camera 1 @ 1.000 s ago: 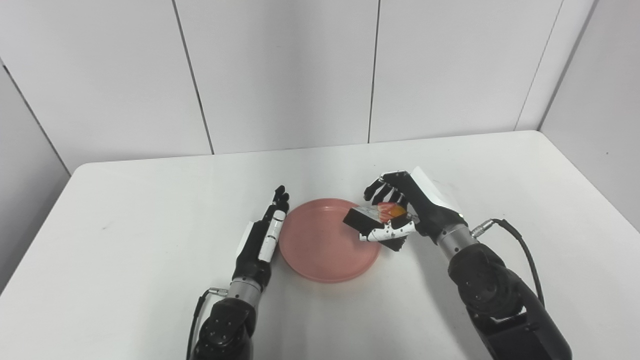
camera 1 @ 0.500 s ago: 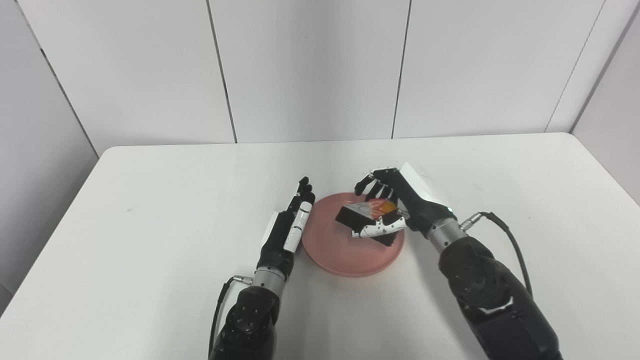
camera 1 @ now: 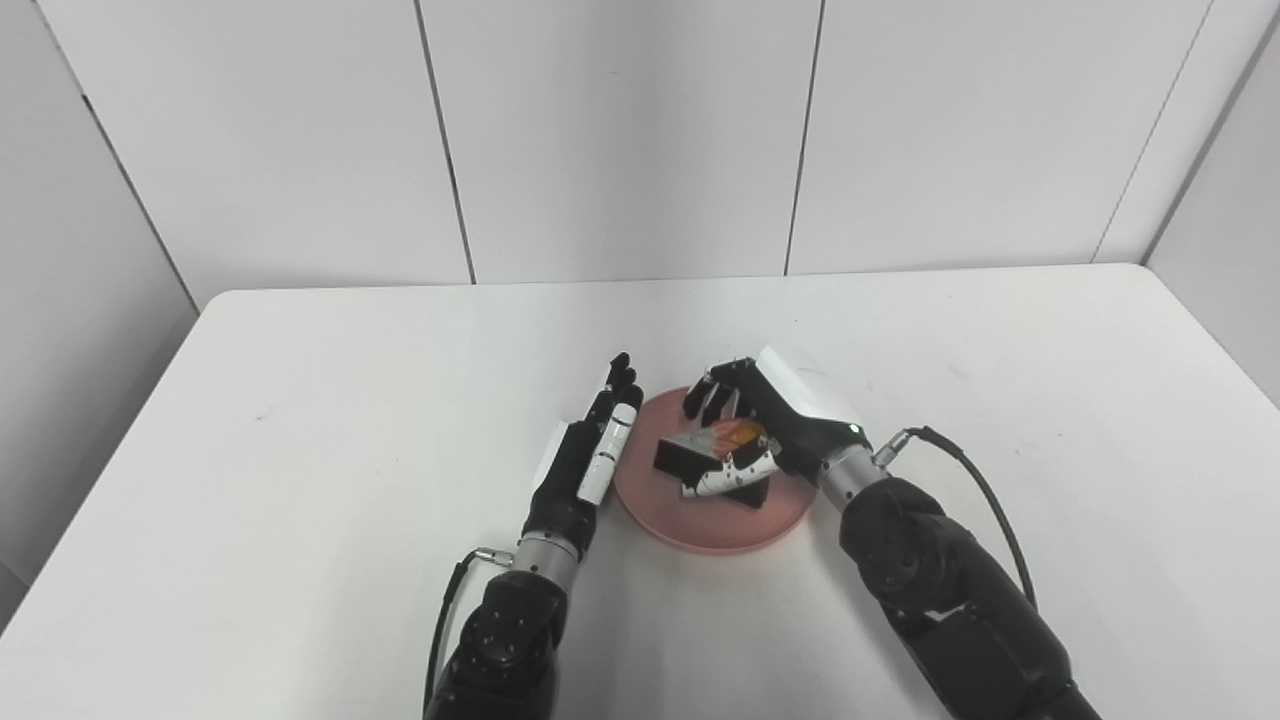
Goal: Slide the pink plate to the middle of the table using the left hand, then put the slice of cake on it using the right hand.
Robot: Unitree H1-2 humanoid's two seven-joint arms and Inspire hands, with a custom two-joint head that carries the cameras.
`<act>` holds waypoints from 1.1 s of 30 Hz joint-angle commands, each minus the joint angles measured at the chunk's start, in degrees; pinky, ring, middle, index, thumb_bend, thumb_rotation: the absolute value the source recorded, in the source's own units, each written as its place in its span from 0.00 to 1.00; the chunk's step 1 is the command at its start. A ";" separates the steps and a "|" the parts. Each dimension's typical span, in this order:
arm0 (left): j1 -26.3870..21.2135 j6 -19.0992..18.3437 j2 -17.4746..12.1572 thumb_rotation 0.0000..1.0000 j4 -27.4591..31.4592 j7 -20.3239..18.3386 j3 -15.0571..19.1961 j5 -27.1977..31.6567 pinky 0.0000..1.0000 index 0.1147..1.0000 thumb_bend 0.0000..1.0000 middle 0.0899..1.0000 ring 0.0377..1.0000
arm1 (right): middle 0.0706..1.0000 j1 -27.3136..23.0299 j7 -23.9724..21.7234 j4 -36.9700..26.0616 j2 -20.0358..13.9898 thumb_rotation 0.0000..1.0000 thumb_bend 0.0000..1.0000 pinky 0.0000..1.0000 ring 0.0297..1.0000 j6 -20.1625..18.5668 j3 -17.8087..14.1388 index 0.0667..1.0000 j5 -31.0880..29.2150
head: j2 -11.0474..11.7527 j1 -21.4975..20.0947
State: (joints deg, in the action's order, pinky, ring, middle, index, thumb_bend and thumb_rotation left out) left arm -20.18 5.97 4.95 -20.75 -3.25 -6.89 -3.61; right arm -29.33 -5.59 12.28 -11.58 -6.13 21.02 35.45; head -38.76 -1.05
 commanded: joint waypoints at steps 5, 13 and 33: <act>-0.43 1.98 0.47 1.00 -0.07 0.89 -0.15 -0.66 1.00 1.00 0.61 1.00 1.00 | 0.43 -3.66 2.98 1.17 -0.17 0.00 0.53 0.20 0.26 3.98 0.98 0.45 2.76 | 0.20 -0.06; -0.09 1.52 0.26 1.00 0.64 1.40 -0.26 -1.13 0.99 1.00 0.61 1.00 1.00 | 0.54 -3.91 0.39 1.23 -1.58 0.08 0.52 0.47 0.54 2.66 1.80 0.47 4.36 | 0.17 -0.17; 0.34 0.03 -0.56 1.00 2.29 0.25 0.74 0.59 1.00 1.00 0.66 1.00 1.00 | 1.00 4.95 -2.80 -9.95 -1.96 0.65 0.64 0.84 0.98 4.80 -5.89 0.98 -9.53 | -0.78 0.31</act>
State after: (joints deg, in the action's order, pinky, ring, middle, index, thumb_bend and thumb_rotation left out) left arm -19.46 5.52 4.78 -19.57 -2.70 -6.39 -3.55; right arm -23.19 -9.37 4.73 -13.91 -3.81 15.91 27.18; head -39.46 -0.79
